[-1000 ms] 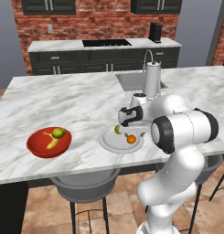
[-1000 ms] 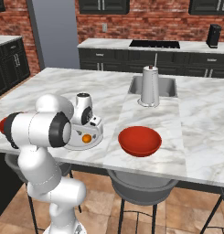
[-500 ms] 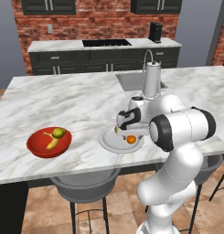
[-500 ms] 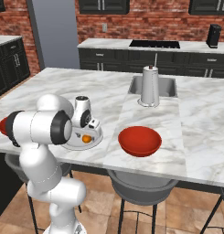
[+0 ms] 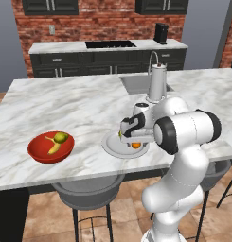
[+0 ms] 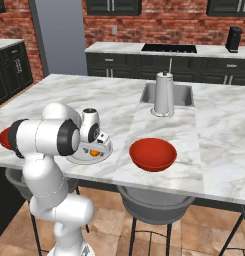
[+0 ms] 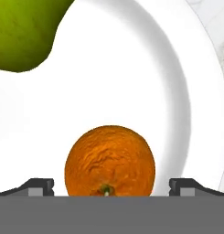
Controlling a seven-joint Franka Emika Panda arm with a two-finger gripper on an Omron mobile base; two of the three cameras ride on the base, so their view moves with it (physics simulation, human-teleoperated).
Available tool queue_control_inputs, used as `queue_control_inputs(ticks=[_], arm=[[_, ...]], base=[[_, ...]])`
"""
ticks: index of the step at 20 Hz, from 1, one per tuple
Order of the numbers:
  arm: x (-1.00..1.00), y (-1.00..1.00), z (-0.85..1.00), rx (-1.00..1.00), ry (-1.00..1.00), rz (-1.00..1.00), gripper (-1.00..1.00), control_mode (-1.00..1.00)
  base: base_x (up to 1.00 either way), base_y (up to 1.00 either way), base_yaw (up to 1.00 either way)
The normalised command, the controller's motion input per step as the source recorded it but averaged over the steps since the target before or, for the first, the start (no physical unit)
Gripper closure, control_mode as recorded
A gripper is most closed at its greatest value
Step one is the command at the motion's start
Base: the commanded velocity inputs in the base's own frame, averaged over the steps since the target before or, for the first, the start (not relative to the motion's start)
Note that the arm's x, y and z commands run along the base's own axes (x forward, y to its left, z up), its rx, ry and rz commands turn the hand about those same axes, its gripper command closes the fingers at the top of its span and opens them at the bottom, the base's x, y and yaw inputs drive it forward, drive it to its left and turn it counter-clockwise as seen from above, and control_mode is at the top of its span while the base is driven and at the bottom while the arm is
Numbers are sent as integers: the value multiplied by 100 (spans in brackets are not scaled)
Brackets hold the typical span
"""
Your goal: Take the fruits from the plate on the dining counter and place two fruits in each bowl.
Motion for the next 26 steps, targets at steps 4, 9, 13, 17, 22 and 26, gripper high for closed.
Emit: queue_control_inputs(ticks=[4, 9, 13, 17, 22, 26], arm=[[13, 0, -4, 0, -2, 0, 100, -100], [7, 0, 0, -1, -4, 0, 100, -100], [0, -15, 19, 0, 0, 2, 100, -100], [-28, -41, 63, 1, 0, 1, 100, -100], [-40, -55, 66, 0, 0, 5, 100, -100], [-27, -69, 51, 0, -2, 6, 100, -100]], base=[[0, 0, 0], [0, 0, 0], [0, 0, 0], [0, 0, 0], [0, 0, 0], [0, 0, 0]])
